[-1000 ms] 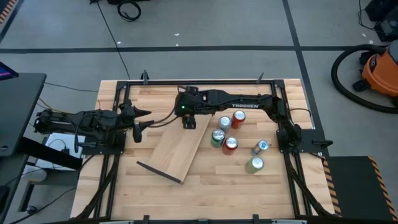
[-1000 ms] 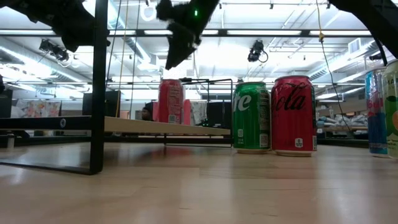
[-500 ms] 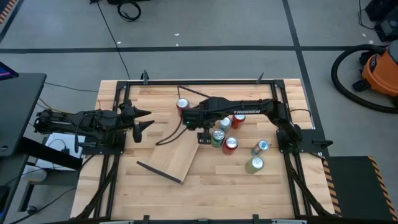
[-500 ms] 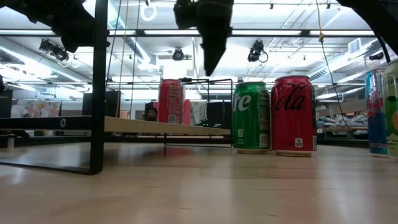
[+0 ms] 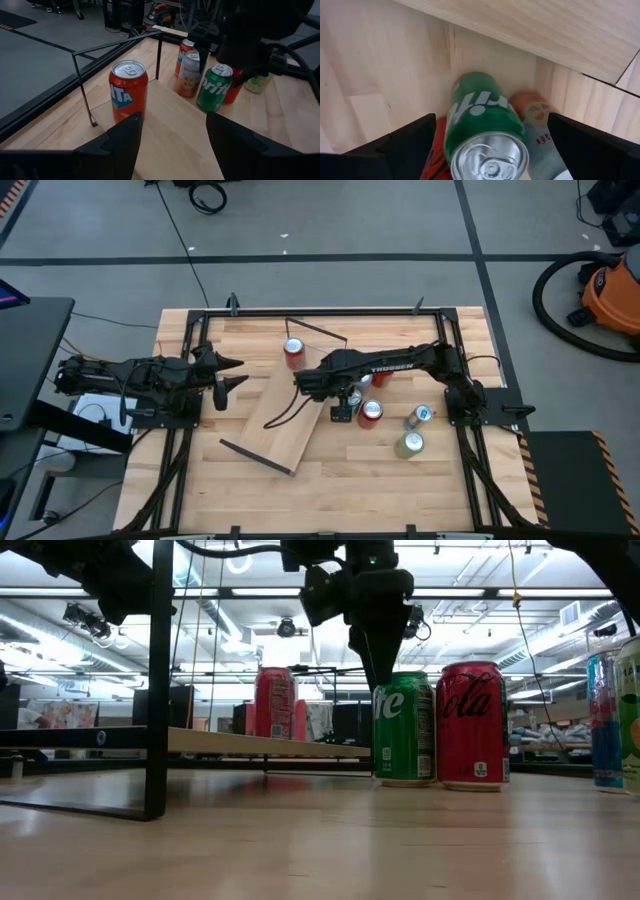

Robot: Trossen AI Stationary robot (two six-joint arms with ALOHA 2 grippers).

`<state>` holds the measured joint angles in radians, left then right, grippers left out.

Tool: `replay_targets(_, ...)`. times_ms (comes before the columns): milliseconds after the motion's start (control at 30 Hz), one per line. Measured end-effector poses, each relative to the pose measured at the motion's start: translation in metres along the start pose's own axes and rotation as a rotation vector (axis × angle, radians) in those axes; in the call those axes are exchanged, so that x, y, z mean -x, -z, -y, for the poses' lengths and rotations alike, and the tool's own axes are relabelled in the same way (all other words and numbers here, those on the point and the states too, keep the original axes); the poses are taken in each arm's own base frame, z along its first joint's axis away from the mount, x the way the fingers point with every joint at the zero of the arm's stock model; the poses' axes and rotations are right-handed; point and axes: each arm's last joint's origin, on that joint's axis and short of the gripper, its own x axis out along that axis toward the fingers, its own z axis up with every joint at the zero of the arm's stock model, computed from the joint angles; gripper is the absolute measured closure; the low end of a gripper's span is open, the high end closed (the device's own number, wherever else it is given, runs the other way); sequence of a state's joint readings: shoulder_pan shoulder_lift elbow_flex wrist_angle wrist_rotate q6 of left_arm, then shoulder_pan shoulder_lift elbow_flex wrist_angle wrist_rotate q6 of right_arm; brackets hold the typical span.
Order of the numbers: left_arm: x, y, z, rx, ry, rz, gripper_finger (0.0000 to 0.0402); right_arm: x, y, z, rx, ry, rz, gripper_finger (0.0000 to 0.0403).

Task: Place canned beverage on shelf
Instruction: Put the green soda can on the shelf

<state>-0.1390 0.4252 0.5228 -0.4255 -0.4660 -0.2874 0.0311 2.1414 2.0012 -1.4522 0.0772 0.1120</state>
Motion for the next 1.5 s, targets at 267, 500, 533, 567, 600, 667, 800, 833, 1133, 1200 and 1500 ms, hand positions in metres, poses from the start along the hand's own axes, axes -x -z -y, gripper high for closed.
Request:
replay_targets(267,0.0,0.0,0.0,0.0,0.0,0.0,0.017,-0.019,0.006,-0.001,0.02,0.007,-0.078,0.0006)
replay_targets(500,0.0,0.001,0.0,-0.006,-0.003,-0.011,0.017,-0.036,0.01,-0.002,0.024,-0.012,-0.115,0.0017)
replay_targets(533,0.0,0.001,0.0,-0.006,-0.003,-0.011,0.017,-0.038,0.009,-0.002,0.024,-0.014,-0.114,0.0021)
replay_targets(567,0.0,0.001,0.0,-0.007,-0.003,-0.011,0.017,-0.039,0.009,-0.002,0.024,-0.015,-0.113,0.0027)
replay_targets(600,0.0,0.001,0.0,-0.007,-0.003,-0.011,0.017,-0.04,0.01,-0.002,0.025,-0.014,-0.117,0.0034)
replay_targets(667,0.0,0.001,0.0,-0.007,-0.003,-0.012,0.017,-0.041,0.01,-0.002,0.027,-0.014,-0.121,0.005)
replay_targets(800,0.0,0.001,0.0,-0.007,-0.003,-0.012,0.017,-0.041,0.01,-0.002,0.025,-0.015,-0.119,0.008)
replay_targets(833,0.0,0.001,0.0,-0.007,-0.004,-0.012,0.017,-0.041,0.011,-0.002,0.024,-0.015,-0.12,0.0084)
replay_targets(1133,0.0,0.001,0.0,-0.002,-0.003,-0.011,0.017,-0.019,0.009,0.0,0.013,-0.008,-0.085,0.0069)
replay_targets(1200,0.0,0.001,0.0,-0.001,-0.003,-0.011,0.017,-0.011,0.008,0.002,0.008,-0.005,-0.07,0.0072)
replay_targets(1500,0.0,0.001,0.0,0.003,-0.004,-0.011,0.017,0.018,0.002,0.027,-0.045,0.034,0.02,0.0071)
